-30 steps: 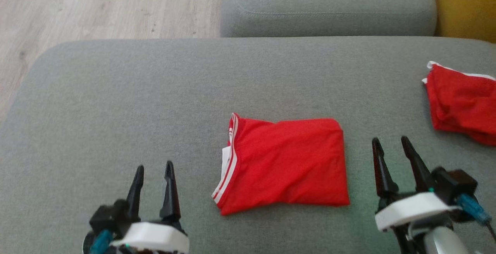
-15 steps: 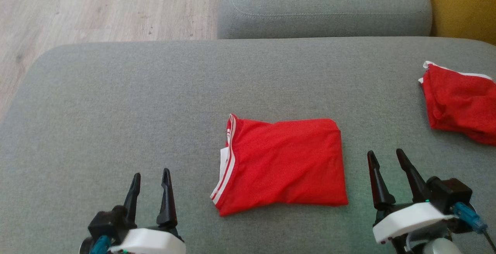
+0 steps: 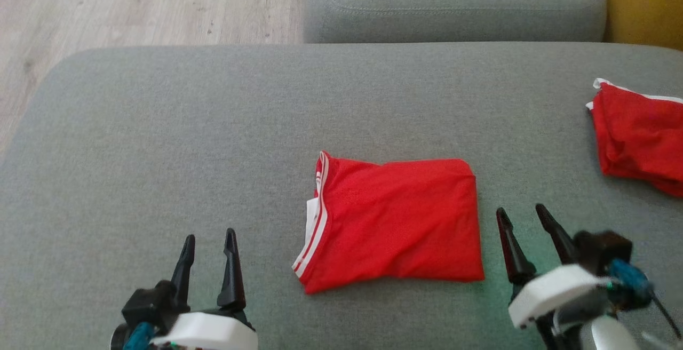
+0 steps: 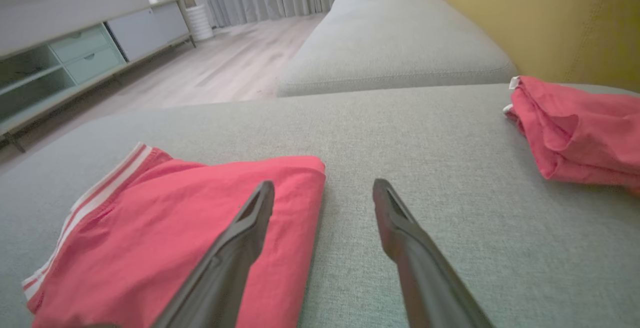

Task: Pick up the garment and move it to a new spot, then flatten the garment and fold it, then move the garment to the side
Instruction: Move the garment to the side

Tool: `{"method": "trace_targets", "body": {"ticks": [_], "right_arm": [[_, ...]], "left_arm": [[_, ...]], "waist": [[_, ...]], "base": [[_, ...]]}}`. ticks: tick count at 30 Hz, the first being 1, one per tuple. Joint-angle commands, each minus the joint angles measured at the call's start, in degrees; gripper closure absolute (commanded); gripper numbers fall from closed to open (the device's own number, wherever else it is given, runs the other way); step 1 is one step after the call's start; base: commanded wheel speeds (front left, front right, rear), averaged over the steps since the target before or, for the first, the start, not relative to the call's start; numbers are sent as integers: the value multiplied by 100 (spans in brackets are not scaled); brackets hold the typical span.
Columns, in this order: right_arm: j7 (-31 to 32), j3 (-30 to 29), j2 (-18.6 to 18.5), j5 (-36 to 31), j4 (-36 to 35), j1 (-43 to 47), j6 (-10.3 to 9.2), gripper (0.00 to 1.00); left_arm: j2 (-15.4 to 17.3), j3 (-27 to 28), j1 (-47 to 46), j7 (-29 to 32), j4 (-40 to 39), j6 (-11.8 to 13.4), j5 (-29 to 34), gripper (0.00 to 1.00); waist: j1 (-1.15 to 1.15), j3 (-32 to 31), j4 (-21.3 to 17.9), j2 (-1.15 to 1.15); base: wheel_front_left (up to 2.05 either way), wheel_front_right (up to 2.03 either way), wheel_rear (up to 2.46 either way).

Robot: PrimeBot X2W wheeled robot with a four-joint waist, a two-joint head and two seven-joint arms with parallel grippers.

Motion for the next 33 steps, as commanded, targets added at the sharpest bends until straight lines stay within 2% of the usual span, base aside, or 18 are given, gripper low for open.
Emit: {"method": "trace_targets", "body": {"ticks": [1,11,18,19,20,21,22,23,28,33], "right_arm": [[146,108,-22,-82,-157,-453,-4,0],[1918,-17,-22,-272,511,-1275,-4,0],[2454,-29,-22,-111,963,-1445,-4,0],[2487,-26,-22,-119,1012,-1471,-4,3],[2497,-24,-22,-113,1051,-1496,-4,52],[2497,-25,-22,-92,1079,-1517,-4,67],[2479,-20,-22,-75,1094,-1542,-4,89],[2442,-21,-22,-52,1091,-1575,-4,100],[2163,-146,-23,-125,963,-1832,-4,100],[1982,-283,-180,-277,792,-2198,-4,100]], "left_arm": [[85,146,-318,-73,-174,37,58,0],[-140,65,-522,-132,-56,-64,88,0],[-254,85,-602,-177,79,-141,128,0],[-266,89,-612,-182,93,-155,138,0],[-276,96,-621,-187,108,-170,148,0],[-286,103,-629,-191,122,-181,158,0],[-296,111,-633,-195,135,-188,170,0],[-303,118,-637,-198,140,-192,183,0],[-351,96,-751,-208,150,-285,254,0],[-384,88,-960,-213,77,-322,351,0]], "waist": [[0,43,30,0],[0,493,420,0],[0,692,651,0],[0,720,676,0],[0,737,691,0],[0,754,702,0],[0,767,704,0],[0,787,697,0],[0,924,509,0],[0,1140,-7,0]], "base": [[0,0,0],[0,0,0],[0,0,0],[0,0,0],[0,0,0],[0,0,0],[0,0,0],[0,0,0],[0,0,0],[0,0,0]]}}
